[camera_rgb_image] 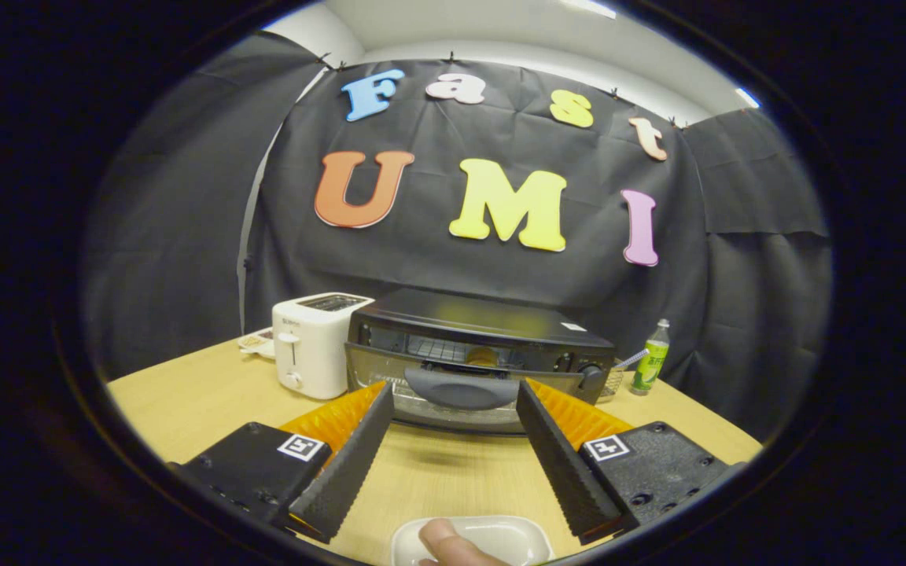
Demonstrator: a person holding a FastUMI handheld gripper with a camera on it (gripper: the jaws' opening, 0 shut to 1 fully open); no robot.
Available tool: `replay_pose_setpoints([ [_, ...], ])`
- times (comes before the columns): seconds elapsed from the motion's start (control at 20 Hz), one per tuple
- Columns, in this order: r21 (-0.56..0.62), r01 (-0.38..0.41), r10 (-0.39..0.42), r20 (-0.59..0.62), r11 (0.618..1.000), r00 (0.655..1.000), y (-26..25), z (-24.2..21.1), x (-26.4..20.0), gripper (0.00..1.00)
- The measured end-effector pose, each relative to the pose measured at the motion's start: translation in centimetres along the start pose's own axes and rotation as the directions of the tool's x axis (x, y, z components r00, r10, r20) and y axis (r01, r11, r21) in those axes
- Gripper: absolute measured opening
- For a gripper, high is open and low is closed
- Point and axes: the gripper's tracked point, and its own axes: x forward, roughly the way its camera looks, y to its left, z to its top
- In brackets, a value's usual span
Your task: Open the toaster oven, put the food inside, and close the toaster oven door.
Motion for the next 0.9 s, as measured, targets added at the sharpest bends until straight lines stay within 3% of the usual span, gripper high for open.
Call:
replay_pose_setpoints([
  [0.35, 0.089, 0.042, -0.04, -0.021, 0.995, 0.999, -1.9, 3.7, -5.5, 1.0],
  [0.9, 0.182, 0.076, -0.091, 0.076, 0.98, 0.993, -7.4, 13.7, -17.3, 1.0],
])
